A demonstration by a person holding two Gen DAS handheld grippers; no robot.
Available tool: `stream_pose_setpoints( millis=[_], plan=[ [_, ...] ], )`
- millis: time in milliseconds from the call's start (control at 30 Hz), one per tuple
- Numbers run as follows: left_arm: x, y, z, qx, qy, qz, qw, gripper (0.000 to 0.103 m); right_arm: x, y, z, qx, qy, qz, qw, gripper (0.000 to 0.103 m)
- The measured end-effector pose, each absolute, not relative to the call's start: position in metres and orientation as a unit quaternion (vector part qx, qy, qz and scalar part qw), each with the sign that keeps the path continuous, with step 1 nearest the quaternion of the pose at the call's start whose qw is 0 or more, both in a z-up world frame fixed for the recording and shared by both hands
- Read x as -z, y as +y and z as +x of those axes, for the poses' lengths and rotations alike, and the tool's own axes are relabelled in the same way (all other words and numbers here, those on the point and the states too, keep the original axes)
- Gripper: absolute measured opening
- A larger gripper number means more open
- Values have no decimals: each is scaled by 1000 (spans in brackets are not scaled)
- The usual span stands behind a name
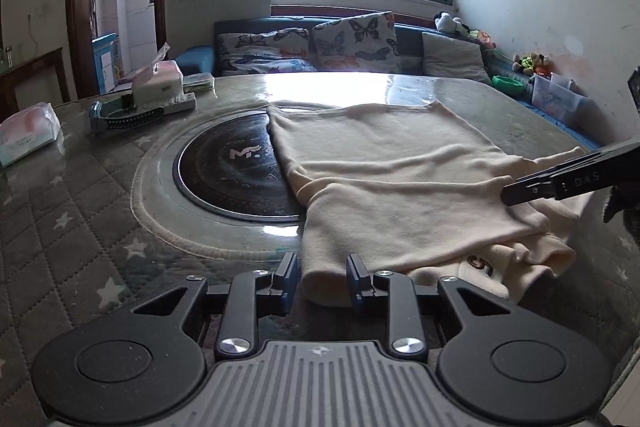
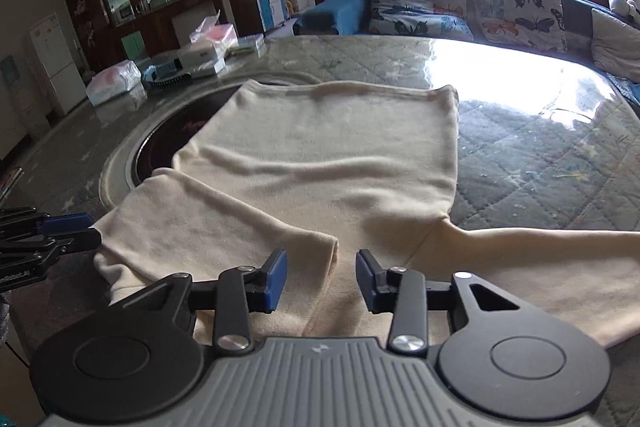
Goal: Fold clothes
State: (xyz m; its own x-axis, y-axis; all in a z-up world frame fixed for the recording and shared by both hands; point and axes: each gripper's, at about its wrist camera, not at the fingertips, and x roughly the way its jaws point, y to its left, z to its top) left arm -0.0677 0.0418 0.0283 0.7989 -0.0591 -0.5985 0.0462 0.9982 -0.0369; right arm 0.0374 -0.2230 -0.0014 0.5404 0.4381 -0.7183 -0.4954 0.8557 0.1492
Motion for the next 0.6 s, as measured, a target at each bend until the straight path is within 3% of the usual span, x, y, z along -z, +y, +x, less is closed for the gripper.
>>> stream_pose_setpoints(
  millis=[133, 233, 533, 567, 600],
  plan=[
    [-26, 42, -69, 35, 318, -7, 947, 29, 4, -217, 38, -261, 397, -52, 878, 22],
    [-24, 44, -72, 38, 319, -8, 947, 29, 0, -214, 36, -256, 388, -66, 883, 8],
    [-20, 39, -72, 43, 312, 9, 949, 28, -44, -204, 30, -259, 314, -112, 907, 4],
    [-19, 38, -72, 42, 310, 14, 950, 26, -50, -202, 30, -260, 304, -116, 909, 4],
    [-19, 36, -73, 42, 308, 19, 950, 14, -56, -201, 29, -260, 294, -119, 912, 4]
  ],
)
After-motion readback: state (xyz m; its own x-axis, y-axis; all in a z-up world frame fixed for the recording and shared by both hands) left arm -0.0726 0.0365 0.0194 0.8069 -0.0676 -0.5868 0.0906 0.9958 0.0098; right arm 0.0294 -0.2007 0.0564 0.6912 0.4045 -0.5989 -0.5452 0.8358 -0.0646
